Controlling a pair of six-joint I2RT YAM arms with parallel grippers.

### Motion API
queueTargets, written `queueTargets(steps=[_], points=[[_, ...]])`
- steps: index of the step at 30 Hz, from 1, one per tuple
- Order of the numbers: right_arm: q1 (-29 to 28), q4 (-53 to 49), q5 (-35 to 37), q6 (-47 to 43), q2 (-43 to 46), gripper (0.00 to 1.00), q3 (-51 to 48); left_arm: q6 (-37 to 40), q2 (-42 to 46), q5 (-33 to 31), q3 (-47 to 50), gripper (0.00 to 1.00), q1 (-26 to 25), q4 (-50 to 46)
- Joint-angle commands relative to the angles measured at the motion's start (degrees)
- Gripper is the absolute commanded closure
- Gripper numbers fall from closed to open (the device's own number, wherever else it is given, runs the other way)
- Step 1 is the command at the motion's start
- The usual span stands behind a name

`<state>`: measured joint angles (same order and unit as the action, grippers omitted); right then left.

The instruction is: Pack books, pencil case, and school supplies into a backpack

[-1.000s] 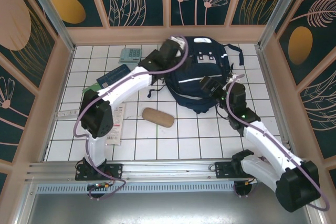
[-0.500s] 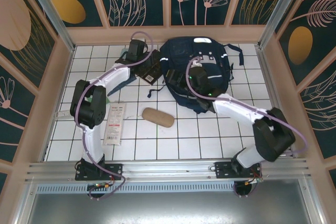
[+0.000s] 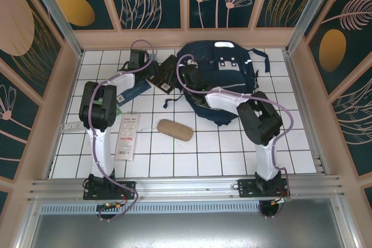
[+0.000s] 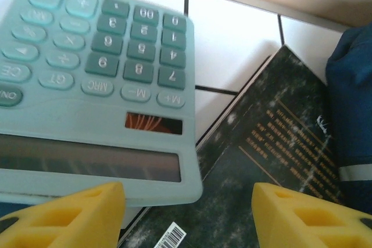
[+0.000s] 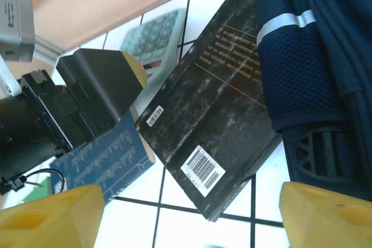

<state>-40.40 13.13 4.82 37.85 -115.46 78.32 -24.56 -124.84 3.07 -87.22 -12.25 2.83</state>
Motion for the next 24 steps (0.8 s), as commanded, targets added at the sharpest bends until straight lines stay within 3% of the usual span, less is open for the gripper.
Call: queueTargets(steps=[1,3,17,24], points=[[-0.2,0.8,-0.9,0.6,-3.6,0.33,4.7,-1.7,-2.9,3.9,-2.5,0.41,0.7,1.8],[-0.2,1.0,-2.0,0.9,-5.9,0.47,6.4,-1.8,-3.8,4.3,-3.0,0.41,0.7,1.8],[0.1,-6.7,0.0,4.8,-18.8,0.46,19.0,-3.3,-2.4,5.6,-0.7,0.39,0.8,2.4],[2.1,-9.8,5.3,7.0,-17.3,0.46,15.3,-4.8,0.9,6.5,2.8,0.37,0.7,4.2]])
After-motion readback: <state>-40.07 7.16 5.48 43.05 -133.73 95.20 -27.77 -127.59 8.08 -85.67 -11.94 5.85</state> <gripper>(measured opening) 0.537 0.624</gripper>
